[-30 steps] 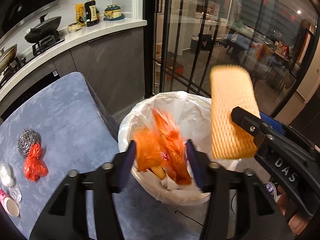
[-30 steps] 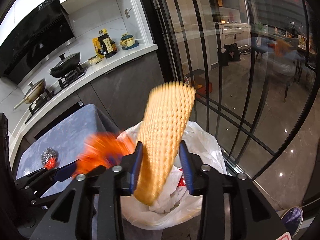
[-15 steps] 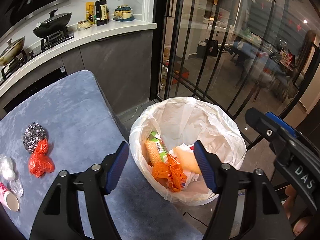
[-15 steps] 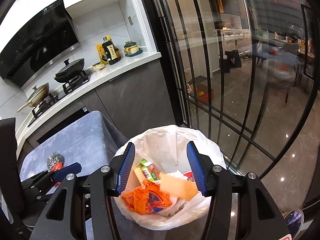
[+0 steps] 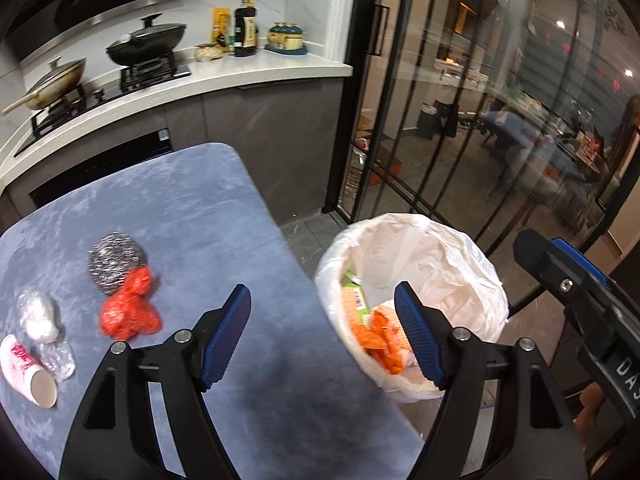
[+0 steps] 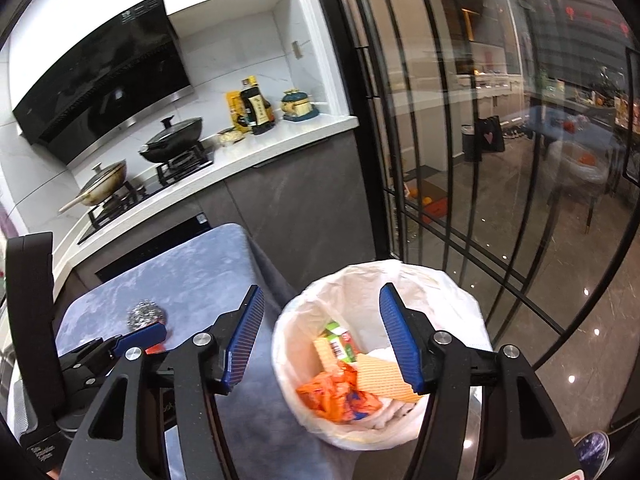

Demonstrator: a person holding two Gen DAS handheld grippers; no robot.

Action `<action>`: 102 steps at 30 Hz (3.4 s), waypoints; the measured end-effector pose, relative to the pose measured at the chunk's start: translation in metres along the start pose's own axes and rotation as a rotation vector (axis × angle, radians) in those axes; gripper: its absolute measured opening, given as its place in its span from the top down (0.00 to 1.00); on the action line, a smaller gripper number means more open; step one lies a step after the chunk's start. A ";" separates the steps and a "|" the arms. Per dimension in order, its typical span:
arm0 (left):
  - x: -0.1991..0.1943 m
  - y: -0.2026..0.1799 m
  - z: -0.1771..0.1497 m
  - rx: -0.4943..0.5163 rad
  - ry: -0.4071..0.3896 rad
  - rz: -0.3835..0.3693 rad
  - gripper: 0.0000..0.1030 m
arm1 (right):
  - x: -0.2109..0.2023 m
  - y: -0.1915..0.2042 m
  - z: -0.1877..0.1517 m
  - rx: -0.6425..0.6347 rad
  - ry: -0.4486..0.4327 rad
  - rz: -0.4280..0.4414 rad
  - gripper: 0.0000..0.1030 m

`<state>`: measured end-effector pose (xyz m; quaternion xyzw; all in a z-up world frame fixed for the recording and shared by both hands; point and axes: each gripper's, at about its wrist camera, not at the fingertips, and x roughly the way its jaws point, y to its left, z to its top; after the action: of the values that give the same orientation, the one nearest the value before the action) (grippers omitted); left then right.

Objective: Collect trash
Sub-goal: 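Move both grippers back toward the pink cup and red bag, then grasp the red plastic bag with the right gripper while the left grasps the pink cup, then carry the red bag and pink cup over the bin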

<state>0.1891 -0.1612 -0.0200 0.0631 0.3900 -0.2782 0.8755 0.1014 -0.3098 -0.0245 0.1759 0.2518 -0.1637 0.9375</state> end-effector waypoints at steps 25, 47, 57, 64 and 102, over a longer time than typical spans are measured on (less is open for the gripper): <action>-0.074 0.167 -0.040 -0.249 -0.053 0.231 0.11 | 0.005 0.138 -0.033 -0.149 0.073 0.176 0.36; -0.089 0.317 -0.116 -0.715 0.029 0.426 0.09 | 0.083 0.230 -0.090 -0.229 0.221 0.239 0.36; -0.060 0.336 -0.126 -0.820 0.093 0.407 0.09 | 0.125 0.240 -0.091 -0.214 0.254 0.227 0.36; -0.047 0.340 -0.126 -0.838 0.109 0.379 0.09 | 0.150 0.246 -0.092 -0.225 0.274 0.225 0.36; -0.095 0.217 -0.075 -0.429 -0.017 0.318 0.41 | 0.048 0.187 -0.056 -0.141 0.123 0.258 0.63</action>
<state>0.2055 0.0862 -0.0267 -0.0659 0.4181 -0.0485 0.9047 0.1915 -0.1320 -0.0489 0.1501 0.2952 -0.0127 0.9435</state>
